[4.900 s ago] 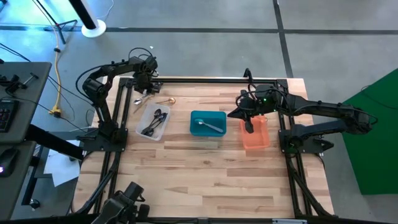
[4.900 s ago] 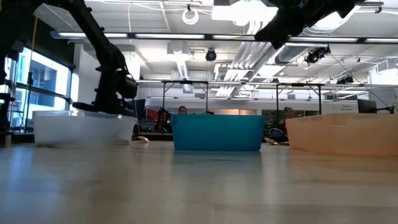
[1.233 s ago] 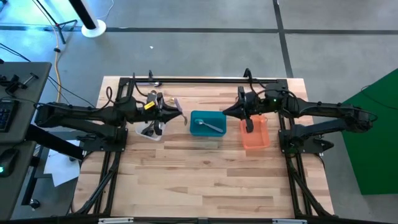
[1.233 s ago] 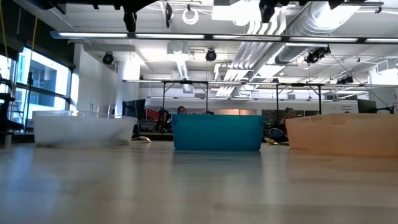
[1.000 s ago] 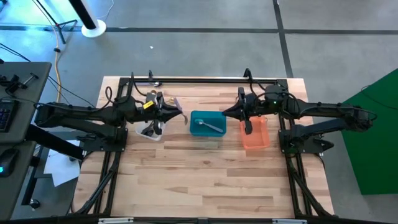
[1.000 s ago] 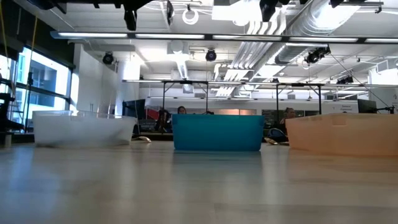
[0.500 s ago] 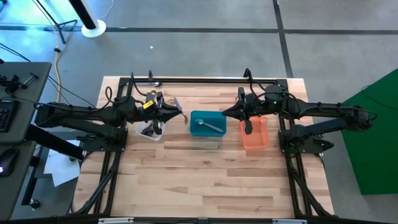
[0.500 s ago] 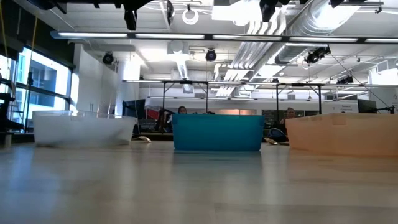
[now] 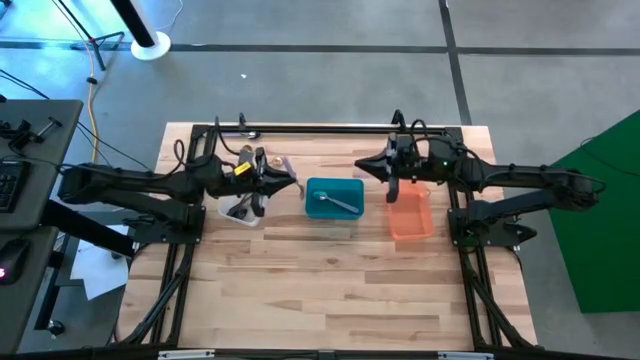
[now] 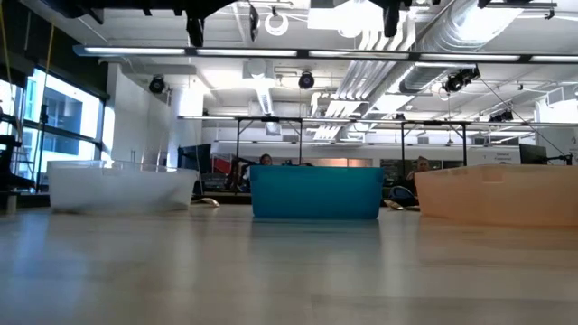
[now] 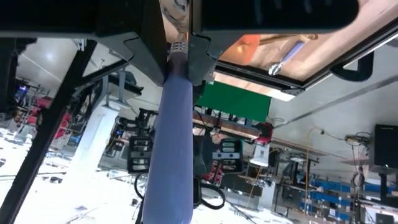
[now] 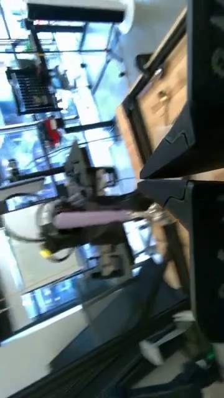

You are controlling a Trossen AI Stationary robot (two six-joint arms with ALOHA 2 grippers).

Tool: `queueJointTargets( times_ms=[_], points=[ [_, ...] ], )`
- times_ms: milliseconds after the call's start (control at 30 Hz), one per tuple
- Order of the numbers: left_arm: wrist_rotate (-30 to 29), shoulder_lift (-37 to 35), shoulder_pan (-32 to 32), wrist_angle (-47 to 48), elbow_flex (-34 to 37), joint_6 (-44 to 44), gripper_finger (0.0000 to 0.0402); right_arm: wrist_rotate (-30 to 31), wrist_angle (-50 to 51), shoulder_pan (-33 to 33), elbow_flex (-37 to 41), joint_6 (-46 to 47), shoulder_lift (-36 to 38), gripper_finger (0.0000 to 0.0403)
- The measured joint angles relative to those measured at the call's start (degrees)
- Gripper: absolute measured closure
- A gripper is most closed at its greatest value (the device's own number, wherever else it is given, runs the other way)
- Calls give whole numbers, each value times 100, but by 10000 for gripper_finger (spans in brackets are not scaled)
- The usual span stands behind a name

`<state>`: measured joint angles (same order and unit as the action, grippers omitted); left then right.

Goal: Sort silverware by color (type)
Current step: Put the purple spoon into the blue bin

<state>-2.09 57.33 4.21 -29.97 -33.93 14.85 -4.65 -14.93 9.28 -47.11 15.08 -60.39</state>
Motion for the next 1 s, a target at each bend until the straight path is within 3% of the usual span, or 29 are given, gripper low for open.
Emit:
queueJointTargets(
  times_ms=[233,433,633,1000],
  points=[
    [518,672,320,-110,-437,-137,382,-66,-301,-7,-77,291,-434,378],
    [994,1433,615,183,-1155,-302,382,112,-293,7,-535,208,-960,284],
    [1043,1814,670,305,-1439,-305,382,221,-305,9,-852,-54,-1225,207],
    [964,2265,687,314,-1700,-448,382,256,-296,9,-850,0,-1663,198]
  ],
)
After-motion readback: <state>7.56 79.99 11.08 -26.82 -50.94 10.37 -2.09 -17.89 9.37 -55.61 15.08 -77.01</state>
